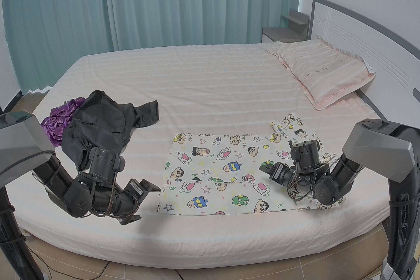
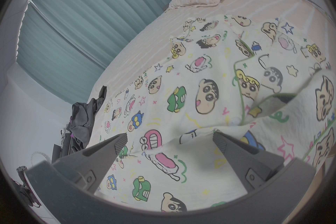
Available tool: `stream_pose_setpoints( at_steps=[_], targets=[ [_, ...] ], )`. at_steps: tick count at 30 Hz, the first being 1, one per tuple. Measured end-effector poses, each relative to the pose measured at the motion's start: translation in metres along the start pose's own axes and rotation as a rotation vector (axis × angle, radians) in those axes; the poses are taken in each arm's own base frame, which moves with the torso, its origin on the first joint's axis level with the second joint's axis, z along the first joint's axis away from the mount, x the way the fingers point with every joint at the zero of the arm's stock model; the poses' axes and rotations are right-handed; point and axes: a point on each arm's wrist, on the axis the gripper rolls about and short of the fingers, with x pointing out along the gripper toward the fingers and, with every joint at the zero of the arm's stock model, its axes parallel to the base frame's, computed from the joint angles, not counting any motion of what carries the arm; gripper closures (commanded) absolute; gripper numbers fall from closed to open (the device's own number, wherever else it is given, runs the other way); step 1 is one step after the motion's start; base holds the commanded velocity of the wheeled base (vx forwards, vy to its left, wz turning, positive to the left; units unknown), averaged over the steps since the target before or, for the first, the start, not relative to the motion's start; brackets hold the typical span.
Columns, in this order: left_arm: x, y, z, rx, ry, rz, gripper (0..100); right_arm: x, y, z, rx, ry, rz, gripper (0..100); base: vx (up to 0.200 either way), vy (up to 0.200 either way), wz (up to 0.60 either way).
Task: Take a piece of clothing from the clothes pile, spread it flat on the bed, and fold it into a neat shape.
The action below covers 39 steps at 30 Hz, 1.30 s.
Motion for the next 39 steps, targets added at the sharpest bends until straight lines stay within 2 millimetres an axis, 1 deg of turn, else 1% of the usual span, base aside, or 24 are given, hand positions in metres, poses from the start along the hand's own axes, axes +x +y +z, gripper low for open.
stream_pose_setpoints(
  at_steps=[7, 11, 19, 27, 30, 34, 39],
  targets=[
    [0.0, 0.0, 0.0, 0.0, 0.0, 0.0, 0, 0.002, 0.001, 0.003, -0.008, -0.001, -0.003, 0, 0.0, 0.0, 0.0],
    [0.0, 0.0, 0.0, 0.0, 0.001, 0.0, 0, -0.002, 0.003, 0.005, -0.008, -0.003, 0.005, 0, 0.0, 0.0, 0.0],
    [0.0, 0.0, 0.0, -0.009, 0.001, -0.001, 0, -0.024, 0.009, -0.002, -0.031, 0.027, 0.027, 0, 0.0, 0.0, 0.0],
    [-0.001, -0.001, 0.0, -0.029, 0.003, -0.01, 0, -0.047, 0.015, 0.002, -0.031, 0.013, 0.042, 0, 0.0, 0.0, 0.0],
    [-0.001, -0.003, 0.001, -0.032, 0.001, -0.026, 0, -0.058, 0.014, 0.003, -0.029, 0.008, 0.04, 0, 0.2, 0.0, 0.0],
    [-0.002, -0.003, 0.001, -0.031, -0.006, -0.047, 0, -0.072, 0.006, 0.006, -0.023, 0.002, 0.02, 0, 0.2, 0.0, 0.0],
    [-0.002, -0.002, 0.001, -0.031, -0.006, -0.049, 0, -0.085, -0.016, 0.021, -0.024, -0.027, -0.032, 0, 0.2, 0.0, 0.0]
  ],
)
